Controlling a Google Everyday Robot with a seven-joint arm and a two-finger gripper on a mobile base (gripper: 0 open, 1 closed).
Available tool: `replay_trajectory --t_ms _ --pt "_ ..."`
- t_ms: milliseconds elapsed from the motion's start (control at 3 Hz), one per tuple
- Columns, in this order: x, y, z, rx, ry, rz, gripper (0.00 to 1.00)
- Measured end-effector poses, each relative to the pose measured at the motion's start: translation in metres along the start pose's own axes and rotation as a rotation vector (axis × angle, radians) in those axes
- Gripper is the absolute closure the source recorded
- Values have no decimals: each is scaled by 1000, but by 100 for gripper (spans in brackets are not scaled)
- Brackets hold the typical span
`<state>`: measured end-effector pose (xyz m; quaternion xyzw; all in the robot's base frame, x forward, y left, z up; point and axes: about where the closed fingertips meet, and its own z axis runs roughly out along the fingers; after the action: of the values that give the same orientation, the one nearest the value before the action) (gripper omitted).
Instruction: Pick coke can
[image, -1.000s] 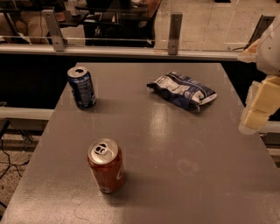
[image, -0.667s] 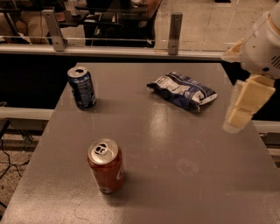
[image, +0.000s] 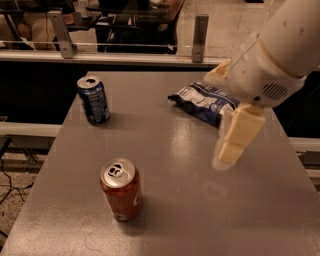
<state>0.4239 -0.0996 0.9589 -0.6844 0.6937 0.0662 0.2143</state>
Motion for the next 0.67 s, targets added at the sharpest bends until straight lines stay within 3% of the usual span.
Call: replay_trajectory --t_ms 333,667 --pt "-37 39 38 -87 -80 -117 0" --pt "-65 67 70 -149 -141 -189 0"
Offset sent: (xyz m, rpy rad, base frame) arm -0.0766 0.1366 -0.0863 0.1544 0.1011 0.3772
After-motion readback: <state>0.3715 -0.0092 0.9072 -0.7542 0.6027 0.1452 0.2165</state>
